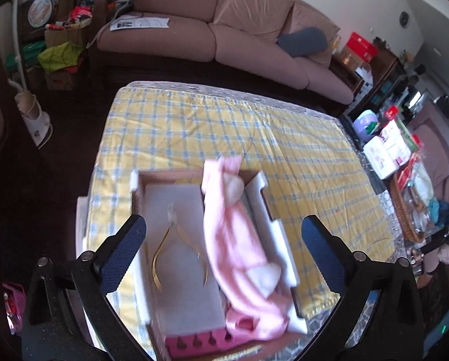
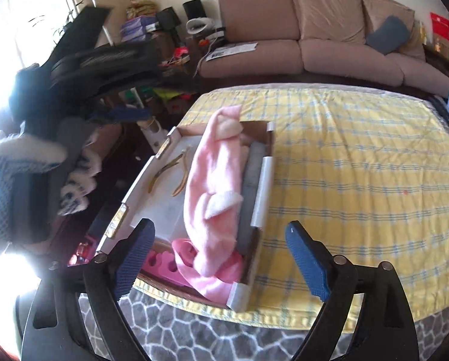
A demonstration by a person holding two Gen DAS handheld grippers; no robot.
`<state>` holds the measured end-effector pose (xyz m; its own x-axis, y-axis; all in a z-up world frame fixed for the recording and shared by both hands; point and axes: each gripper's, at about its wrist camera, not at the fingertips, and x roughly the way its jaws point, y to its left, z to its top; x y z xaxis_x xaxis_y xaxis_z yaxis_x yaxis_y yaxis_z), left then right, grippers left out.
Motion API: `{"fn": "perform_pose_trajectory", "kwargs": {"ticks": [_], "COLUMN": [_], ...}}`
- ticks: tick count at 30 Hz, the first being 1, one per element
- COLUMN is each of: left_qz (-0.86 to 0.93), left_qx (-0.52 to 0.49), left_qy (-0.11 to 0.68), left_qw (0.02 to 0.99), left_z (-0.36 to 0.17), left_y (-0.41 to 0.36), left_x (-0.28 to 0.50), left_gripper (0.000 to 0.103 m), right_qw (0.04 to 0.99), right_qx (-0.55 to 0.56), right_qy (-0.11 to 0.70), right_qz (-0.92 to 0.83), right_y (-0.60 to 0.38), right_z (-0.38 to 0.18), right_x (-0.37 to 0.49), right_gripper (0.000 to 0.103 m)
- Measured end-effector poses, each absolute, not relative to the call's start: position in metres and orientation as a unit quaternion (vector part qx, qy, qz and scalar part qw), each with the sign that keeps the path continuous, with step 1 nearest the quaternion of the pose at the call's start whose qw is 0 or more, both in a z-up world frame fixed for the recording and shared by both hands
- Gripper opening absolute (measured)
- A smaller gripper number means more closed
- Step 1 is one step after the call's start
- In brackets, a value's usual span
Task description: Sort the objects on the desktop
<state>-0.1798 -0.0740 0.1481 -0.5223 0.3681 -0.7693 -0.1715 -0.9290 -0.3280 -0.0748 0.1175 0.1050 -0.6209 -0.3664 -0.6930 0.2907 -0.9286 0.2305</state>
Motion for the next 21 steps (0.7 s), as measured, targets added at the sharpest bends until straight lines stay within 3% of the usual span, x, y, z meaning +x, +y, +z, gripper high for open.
{"fn": "perform_pose_trajectory", "kwargs": {"ticks": [11,21], "left_qz": [0.881,0.883], "left_qx": [-0.453,-0.463], "left_qy": [-0.077,-0.063], "left_qw": [0.112,0.047], "left_z": [0.098,0.043], "left_y": [-0.077,-0.047], "left_x": [-0.038,-0.007], "left_gripper": [0.103,0.103], "right_qw": [0.075,0.057], "right_qx": [0.413,0.433], "right_qy": [0.004,0.066], "right_qz": [-0.908,-0.897], "right_y": [0.181,0.187], "right_z": [0.08,0.034], "right_x": [-0.036,-0.025], "right_gripper": [0.102,0.103]}}
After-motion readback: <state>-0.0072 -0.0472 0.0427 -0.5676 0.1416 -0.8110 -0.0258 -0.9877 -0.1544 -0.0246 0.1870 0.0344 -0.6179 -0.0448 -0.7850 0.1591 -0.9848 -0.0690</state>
